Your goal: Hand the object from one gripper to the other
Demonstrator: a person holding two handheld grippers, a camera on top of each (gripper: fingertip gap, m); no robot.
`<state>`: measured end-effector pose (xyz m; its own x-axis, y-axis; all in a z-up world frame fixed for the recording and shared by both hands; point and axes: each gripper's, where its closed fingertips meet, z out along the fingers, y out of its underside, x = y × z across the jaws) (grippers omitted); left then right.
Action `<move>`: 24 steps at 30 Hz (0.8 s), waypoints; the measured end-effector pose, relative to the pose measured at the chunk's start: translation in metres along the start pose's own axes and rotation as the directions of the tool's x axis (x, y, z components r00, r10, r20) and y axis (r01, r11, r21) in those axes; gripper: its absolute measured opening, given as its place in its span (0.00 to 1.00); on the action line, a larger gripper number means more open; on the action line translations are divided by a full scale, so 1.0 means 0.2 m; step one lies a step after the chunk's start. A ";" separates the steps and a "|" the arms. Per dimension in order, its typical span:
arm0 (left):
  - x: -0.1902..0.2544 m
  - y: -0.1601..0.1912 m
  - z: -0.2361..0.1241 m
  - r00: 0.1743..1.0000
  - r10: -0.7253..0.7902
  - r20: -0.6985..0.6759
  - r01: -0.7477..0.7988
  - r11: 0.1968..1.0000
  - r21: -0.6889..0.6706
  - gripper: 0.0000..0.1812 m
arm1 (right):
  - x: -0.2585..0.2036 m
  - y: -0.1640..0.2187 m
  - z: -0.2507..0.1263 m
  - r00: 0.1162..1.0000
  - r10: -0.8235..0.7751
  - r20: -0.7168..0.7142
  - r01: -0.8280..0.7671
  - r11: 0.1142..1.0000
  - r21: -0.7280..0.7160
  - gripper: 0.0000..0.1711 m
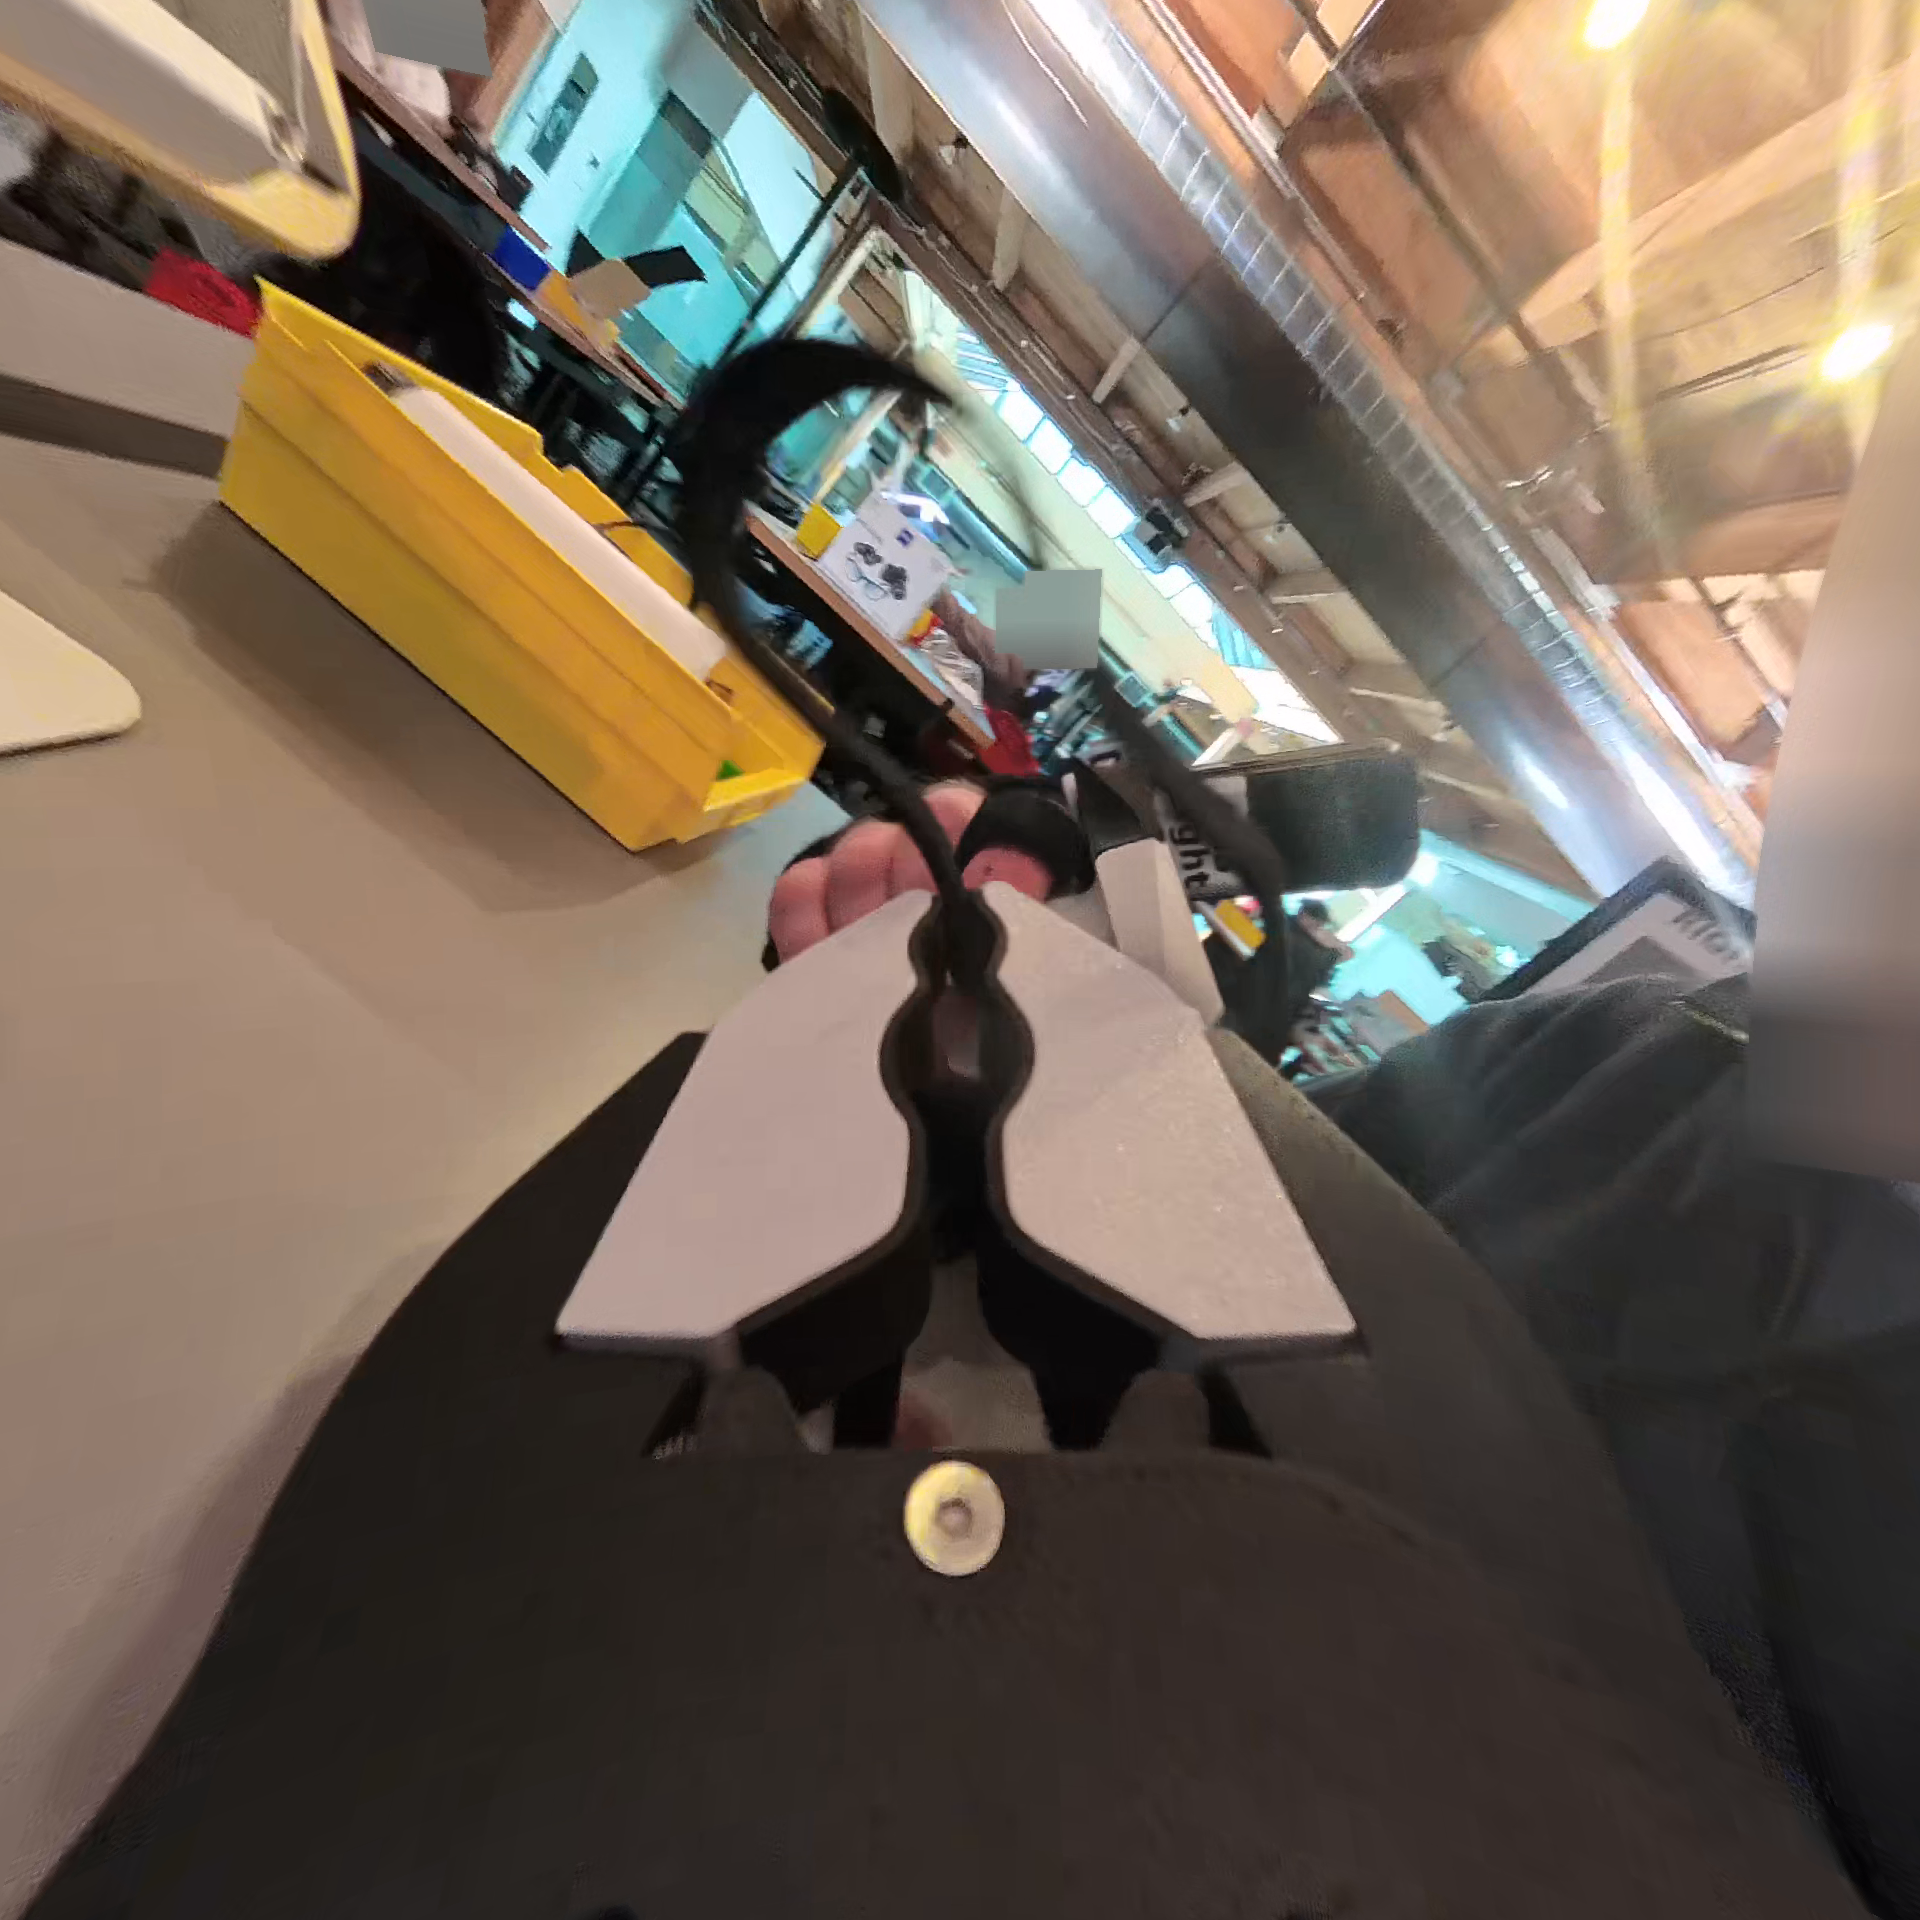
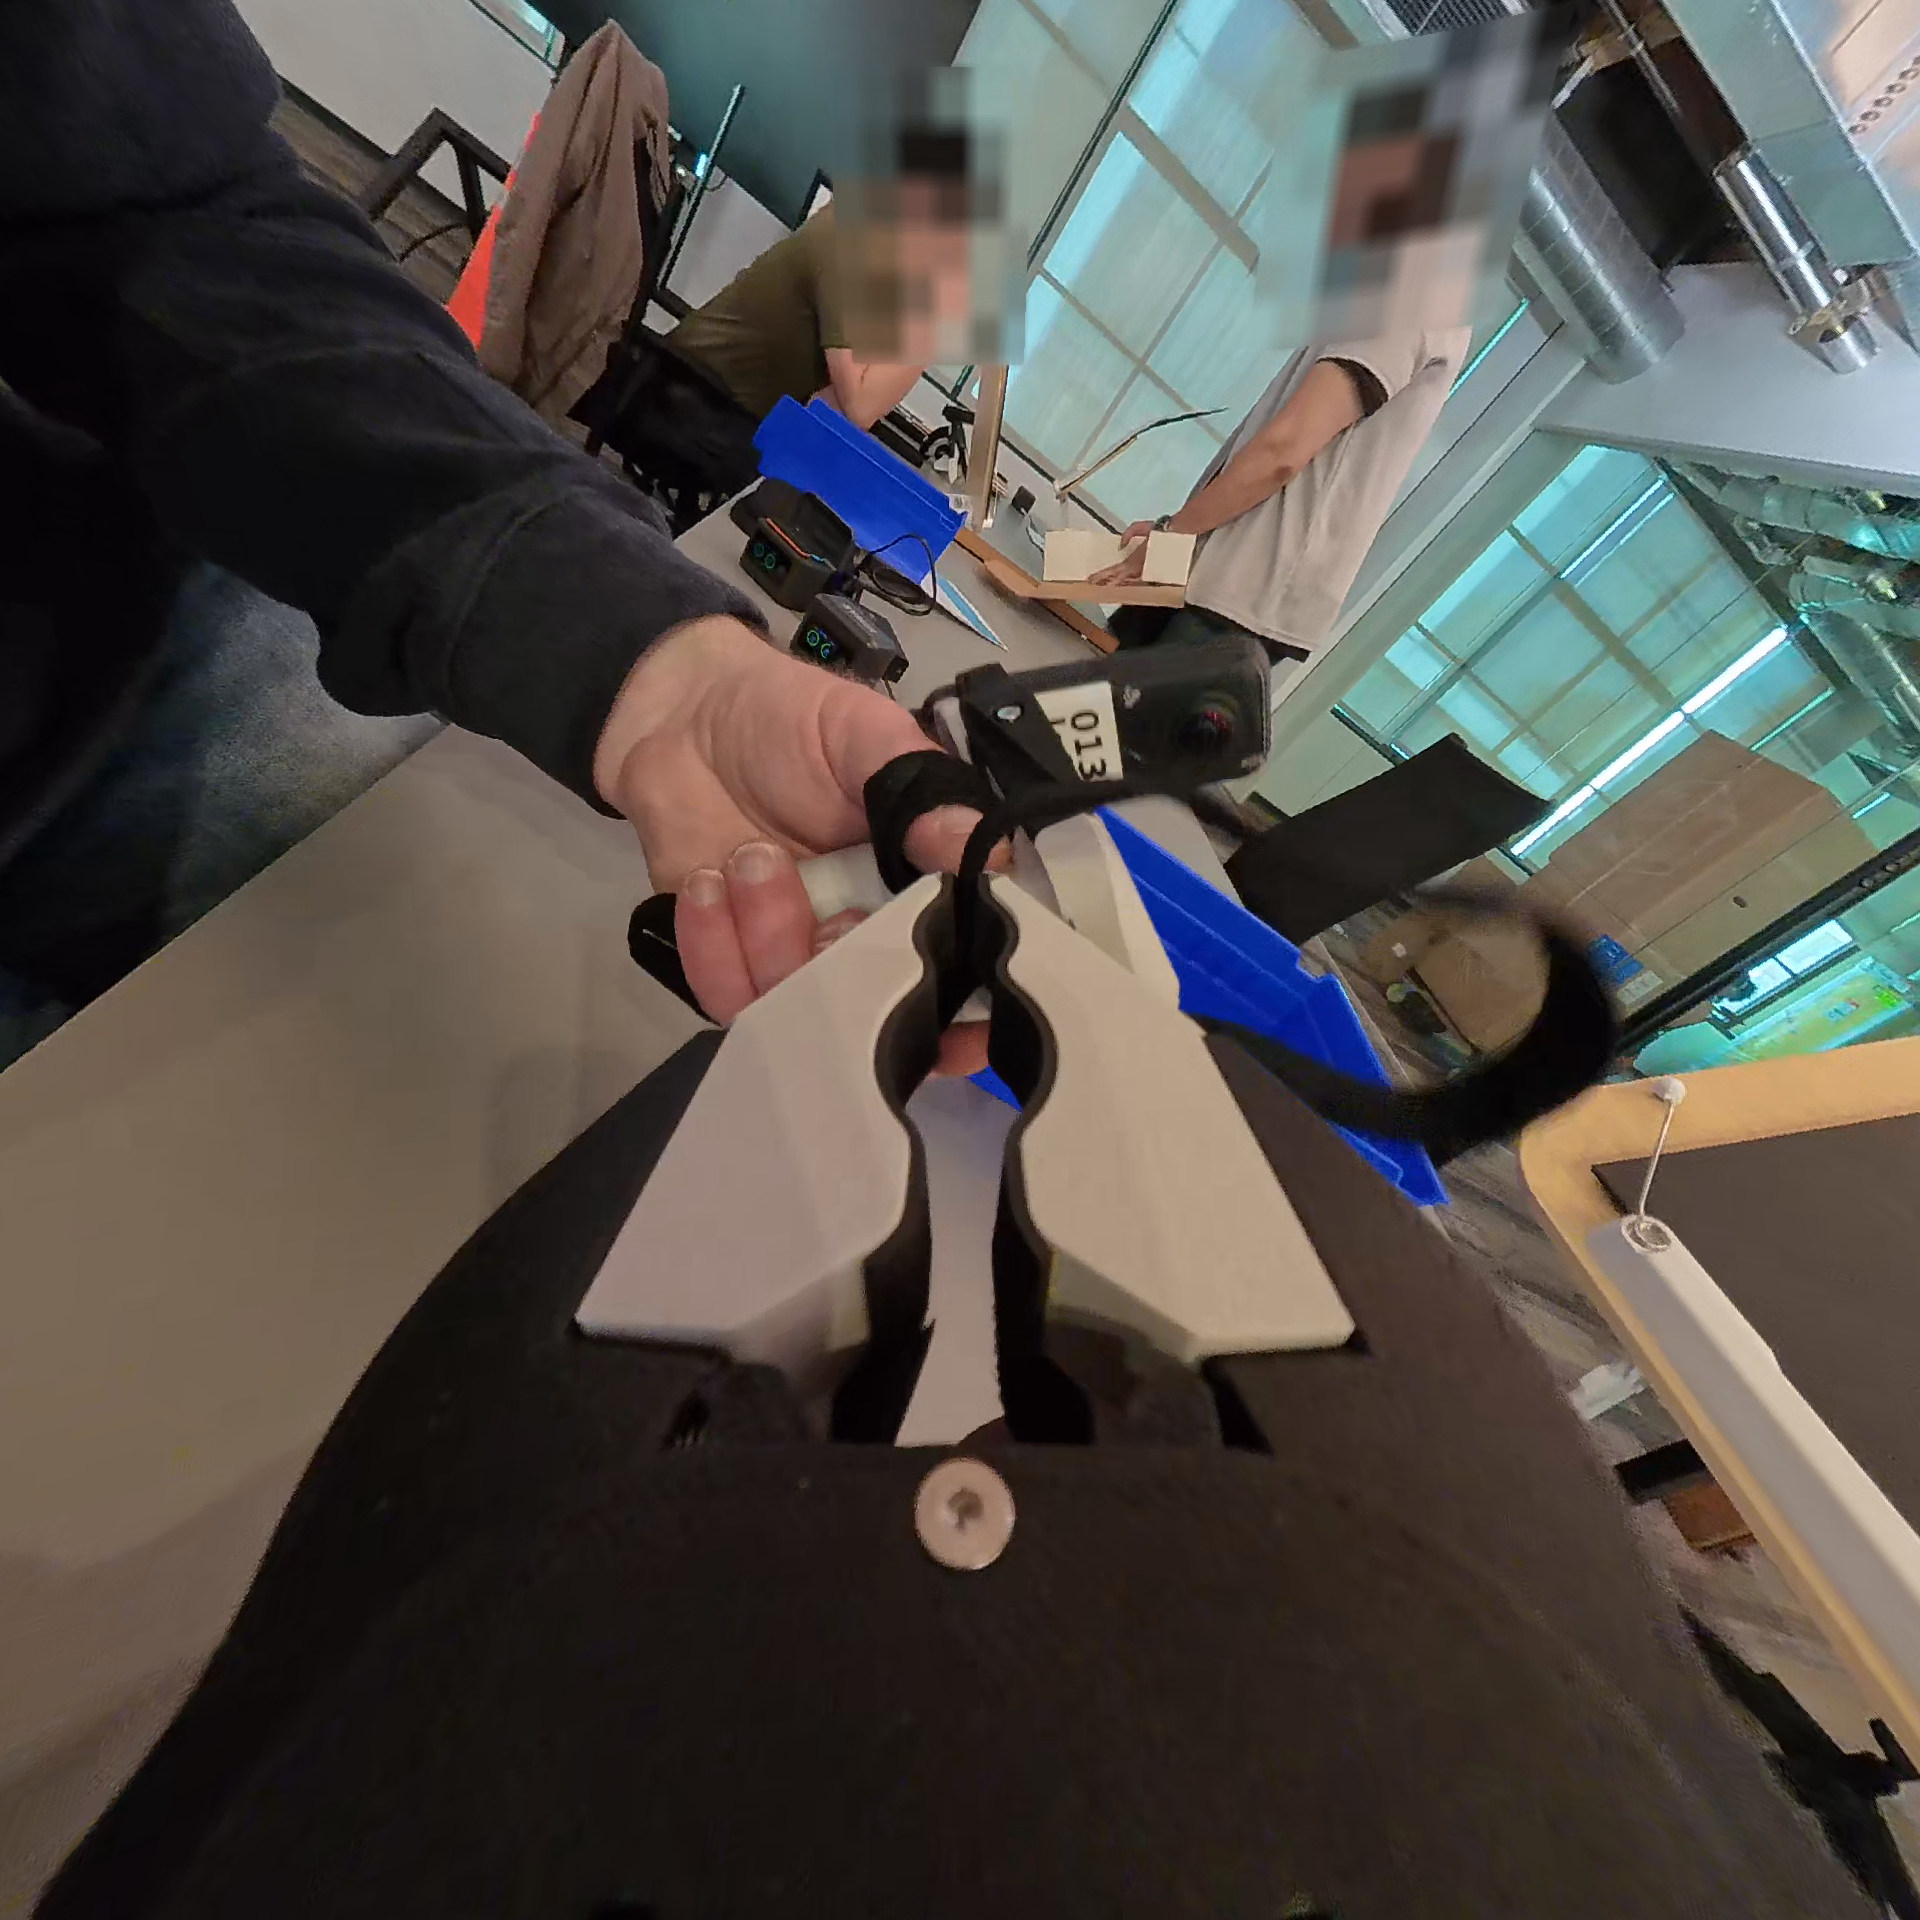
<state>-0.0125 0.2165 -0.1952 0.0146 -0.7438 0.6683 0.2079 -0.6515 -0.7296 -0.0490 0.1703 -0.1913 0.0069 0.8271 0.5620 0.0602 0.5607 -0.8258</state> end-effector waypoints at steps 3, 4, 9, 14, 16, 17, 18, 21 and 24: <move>-0.01 -0.03 -0.01 0.992 0.110 0.061 -0.109 0.994 -0.012 0.01 | 0.01 0.01 -0.01 1.000 0.023 0.004 -0.023 1.000 0.001 0.00; -0.01 -0.04 -0.01 0.985 0.154 0.084 -0.152 0.988 -0.026 0.01 | 0.01 0.02 -0.01 0.999 0.041 0.010 -0.041 0.999 0.000 0.01; -0.02 -0.11 -0.04 0.863 0.449 0.232 -0.432 0.894 -0.122 0.01 | 0.04 0.02 -0.02 0.988 0.154 0.021 -0.155 0.987 0.043 0.06; -0.04 -0.20 -0.09 0.552 0.763 0.337 -0.699 0.644 -0.312 0.01 | 0.15 -0.02 -0.10 0.947 0.320 0.024 -0.319 0.935 0.157 0.23; -0.05 -0.23 -0.11 0.444 0.824 0.352 -0.740 0.559 -0.375 0.01 | 0.21 -0.01 -0.14 0.942 0.335 -0.025 -0.327 0.932 0.153 0.28; -0.05 -0.24 -0.11 0.395 0.849 0.352 -0.755 0.518 -0.402 0.01 | 0.24 0.00 -0.15 0.946 0.317 -0.067 -0.306 0.942 0.135 0.31; -0.05 -0.25 -0.12 0.331 0.879 0.344 -0.771 0.462 -0.439 0.01 | 0.27 0.01 -0.17 0.952 0.282 -0.117 -0.270 0.957 0.104 0.36; -0.08 -0.23 -0.12 0.154 0.956 0.248 -0.769 0.274 -0.578 0.01 | 0.33 0.01 -0.21 0.975 0.095 -0.201 -0.108 0.993 -0.056 0.44; -0.06 -0.24 -0.11 0.128 0.973 0.194 -0.758 0.222 -0.613 0.01 | 0.32 0.00 -0.21 0.979 -0.132 -0.158 0.093 0.969 -0.230 0.48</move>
<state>-0.0435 0.2538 -0.1706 0.3939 -0.6995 -0.5963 -0.5646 0.3278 -0.7575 -0.0062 0.2216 -0.1542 0.1562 0.7292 0.6662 0.2888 0.6113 -0.7368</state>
